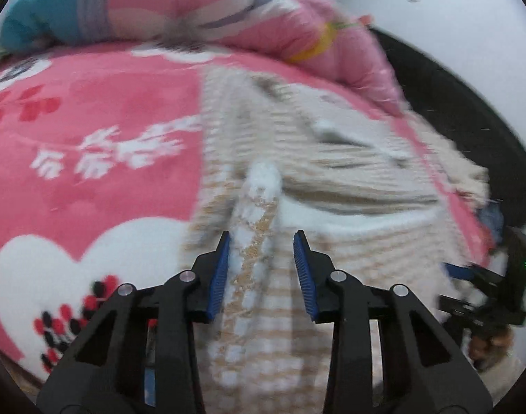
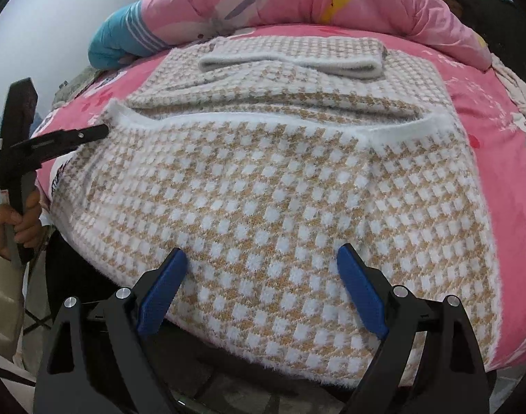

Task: Fold large clothes
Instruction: 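Grasp the fuzzy white coat edge with the left gripper, then hold the edge with the left gripper while the right gripper grasps the same edge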

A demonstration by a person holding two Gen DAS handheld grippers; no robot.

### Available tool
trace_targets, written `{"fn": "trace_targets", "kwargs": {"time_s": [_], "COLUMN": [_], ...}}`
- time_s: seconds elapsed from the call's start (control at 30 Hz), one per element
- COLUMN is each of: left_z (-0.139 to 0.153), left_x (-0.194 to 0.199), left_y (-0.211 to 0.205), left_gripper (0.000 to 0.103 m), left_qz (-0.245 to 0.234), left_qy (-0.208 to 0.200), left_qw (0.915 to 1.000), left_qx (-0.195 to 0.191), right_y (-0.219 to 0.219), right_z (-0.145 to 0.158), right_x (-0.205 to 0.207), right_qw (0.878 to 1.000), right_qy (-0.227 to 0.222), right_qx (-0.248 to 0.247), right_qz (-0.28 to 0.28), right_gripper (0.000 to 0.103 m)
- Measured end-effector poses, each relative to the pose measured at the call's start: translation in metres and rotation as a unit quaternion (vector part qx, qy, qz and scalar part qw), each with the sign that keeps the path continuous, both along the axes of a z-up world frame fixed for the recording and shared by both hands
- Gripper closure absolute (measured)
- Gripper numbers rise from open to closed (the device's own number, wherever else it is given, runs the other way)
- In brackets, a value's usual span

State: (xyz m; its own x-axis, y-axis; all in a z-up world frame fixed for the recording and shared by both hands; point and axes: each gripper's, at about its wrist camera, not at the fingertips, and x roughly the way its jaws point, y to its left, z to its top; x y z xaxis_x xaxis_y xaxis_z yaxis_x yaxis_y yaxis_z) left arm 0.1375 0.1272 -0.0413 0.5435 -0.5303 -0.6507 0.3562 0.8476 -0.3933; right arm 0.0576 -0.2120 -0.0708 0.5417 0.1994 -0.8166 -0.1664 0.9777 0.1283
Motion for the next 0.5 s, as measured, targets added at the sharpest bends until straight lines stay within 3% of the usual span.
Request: {"fn": "trace_targets", "kwargs": {"time_s": [0.1,0.23,0.4,0.5], "left_z": [0.004,-0.012,-0.017,-0.010], "left_x": [-0.010,0.004,0.024,0.016], "left_y": [-0.009,-0.017,-0.019,-0.031], "left_gripper": [0.069,0.068,0.068,0.068], "left_qz": [-0.035,-0.005,0.021,0.001], "left_qy": [-0.014,0.009,0.033,0.018], "left_qw": [0.9993,0.9984,0.9976,0.9981], "left_qx": [-0.006,0.056,0.057,0.059], "right_y": [0.000,0.000,-0.002,-0.003], "right_z": [0.000,0.000,-0.001,0.000], "right_x": [0.000,0.000,0.000,0.000], "right_qw": [1.000,1.000,1.000,1.000], "right_qy": [0.001,0.001,-0.001,-0.006], "right_qx": [0.002,0.004,0.008,0.011], "right_qz": [0.001,0.001,0.002,0.004], "right_gripper": [0.017,0.017,0.015,0.011]}}
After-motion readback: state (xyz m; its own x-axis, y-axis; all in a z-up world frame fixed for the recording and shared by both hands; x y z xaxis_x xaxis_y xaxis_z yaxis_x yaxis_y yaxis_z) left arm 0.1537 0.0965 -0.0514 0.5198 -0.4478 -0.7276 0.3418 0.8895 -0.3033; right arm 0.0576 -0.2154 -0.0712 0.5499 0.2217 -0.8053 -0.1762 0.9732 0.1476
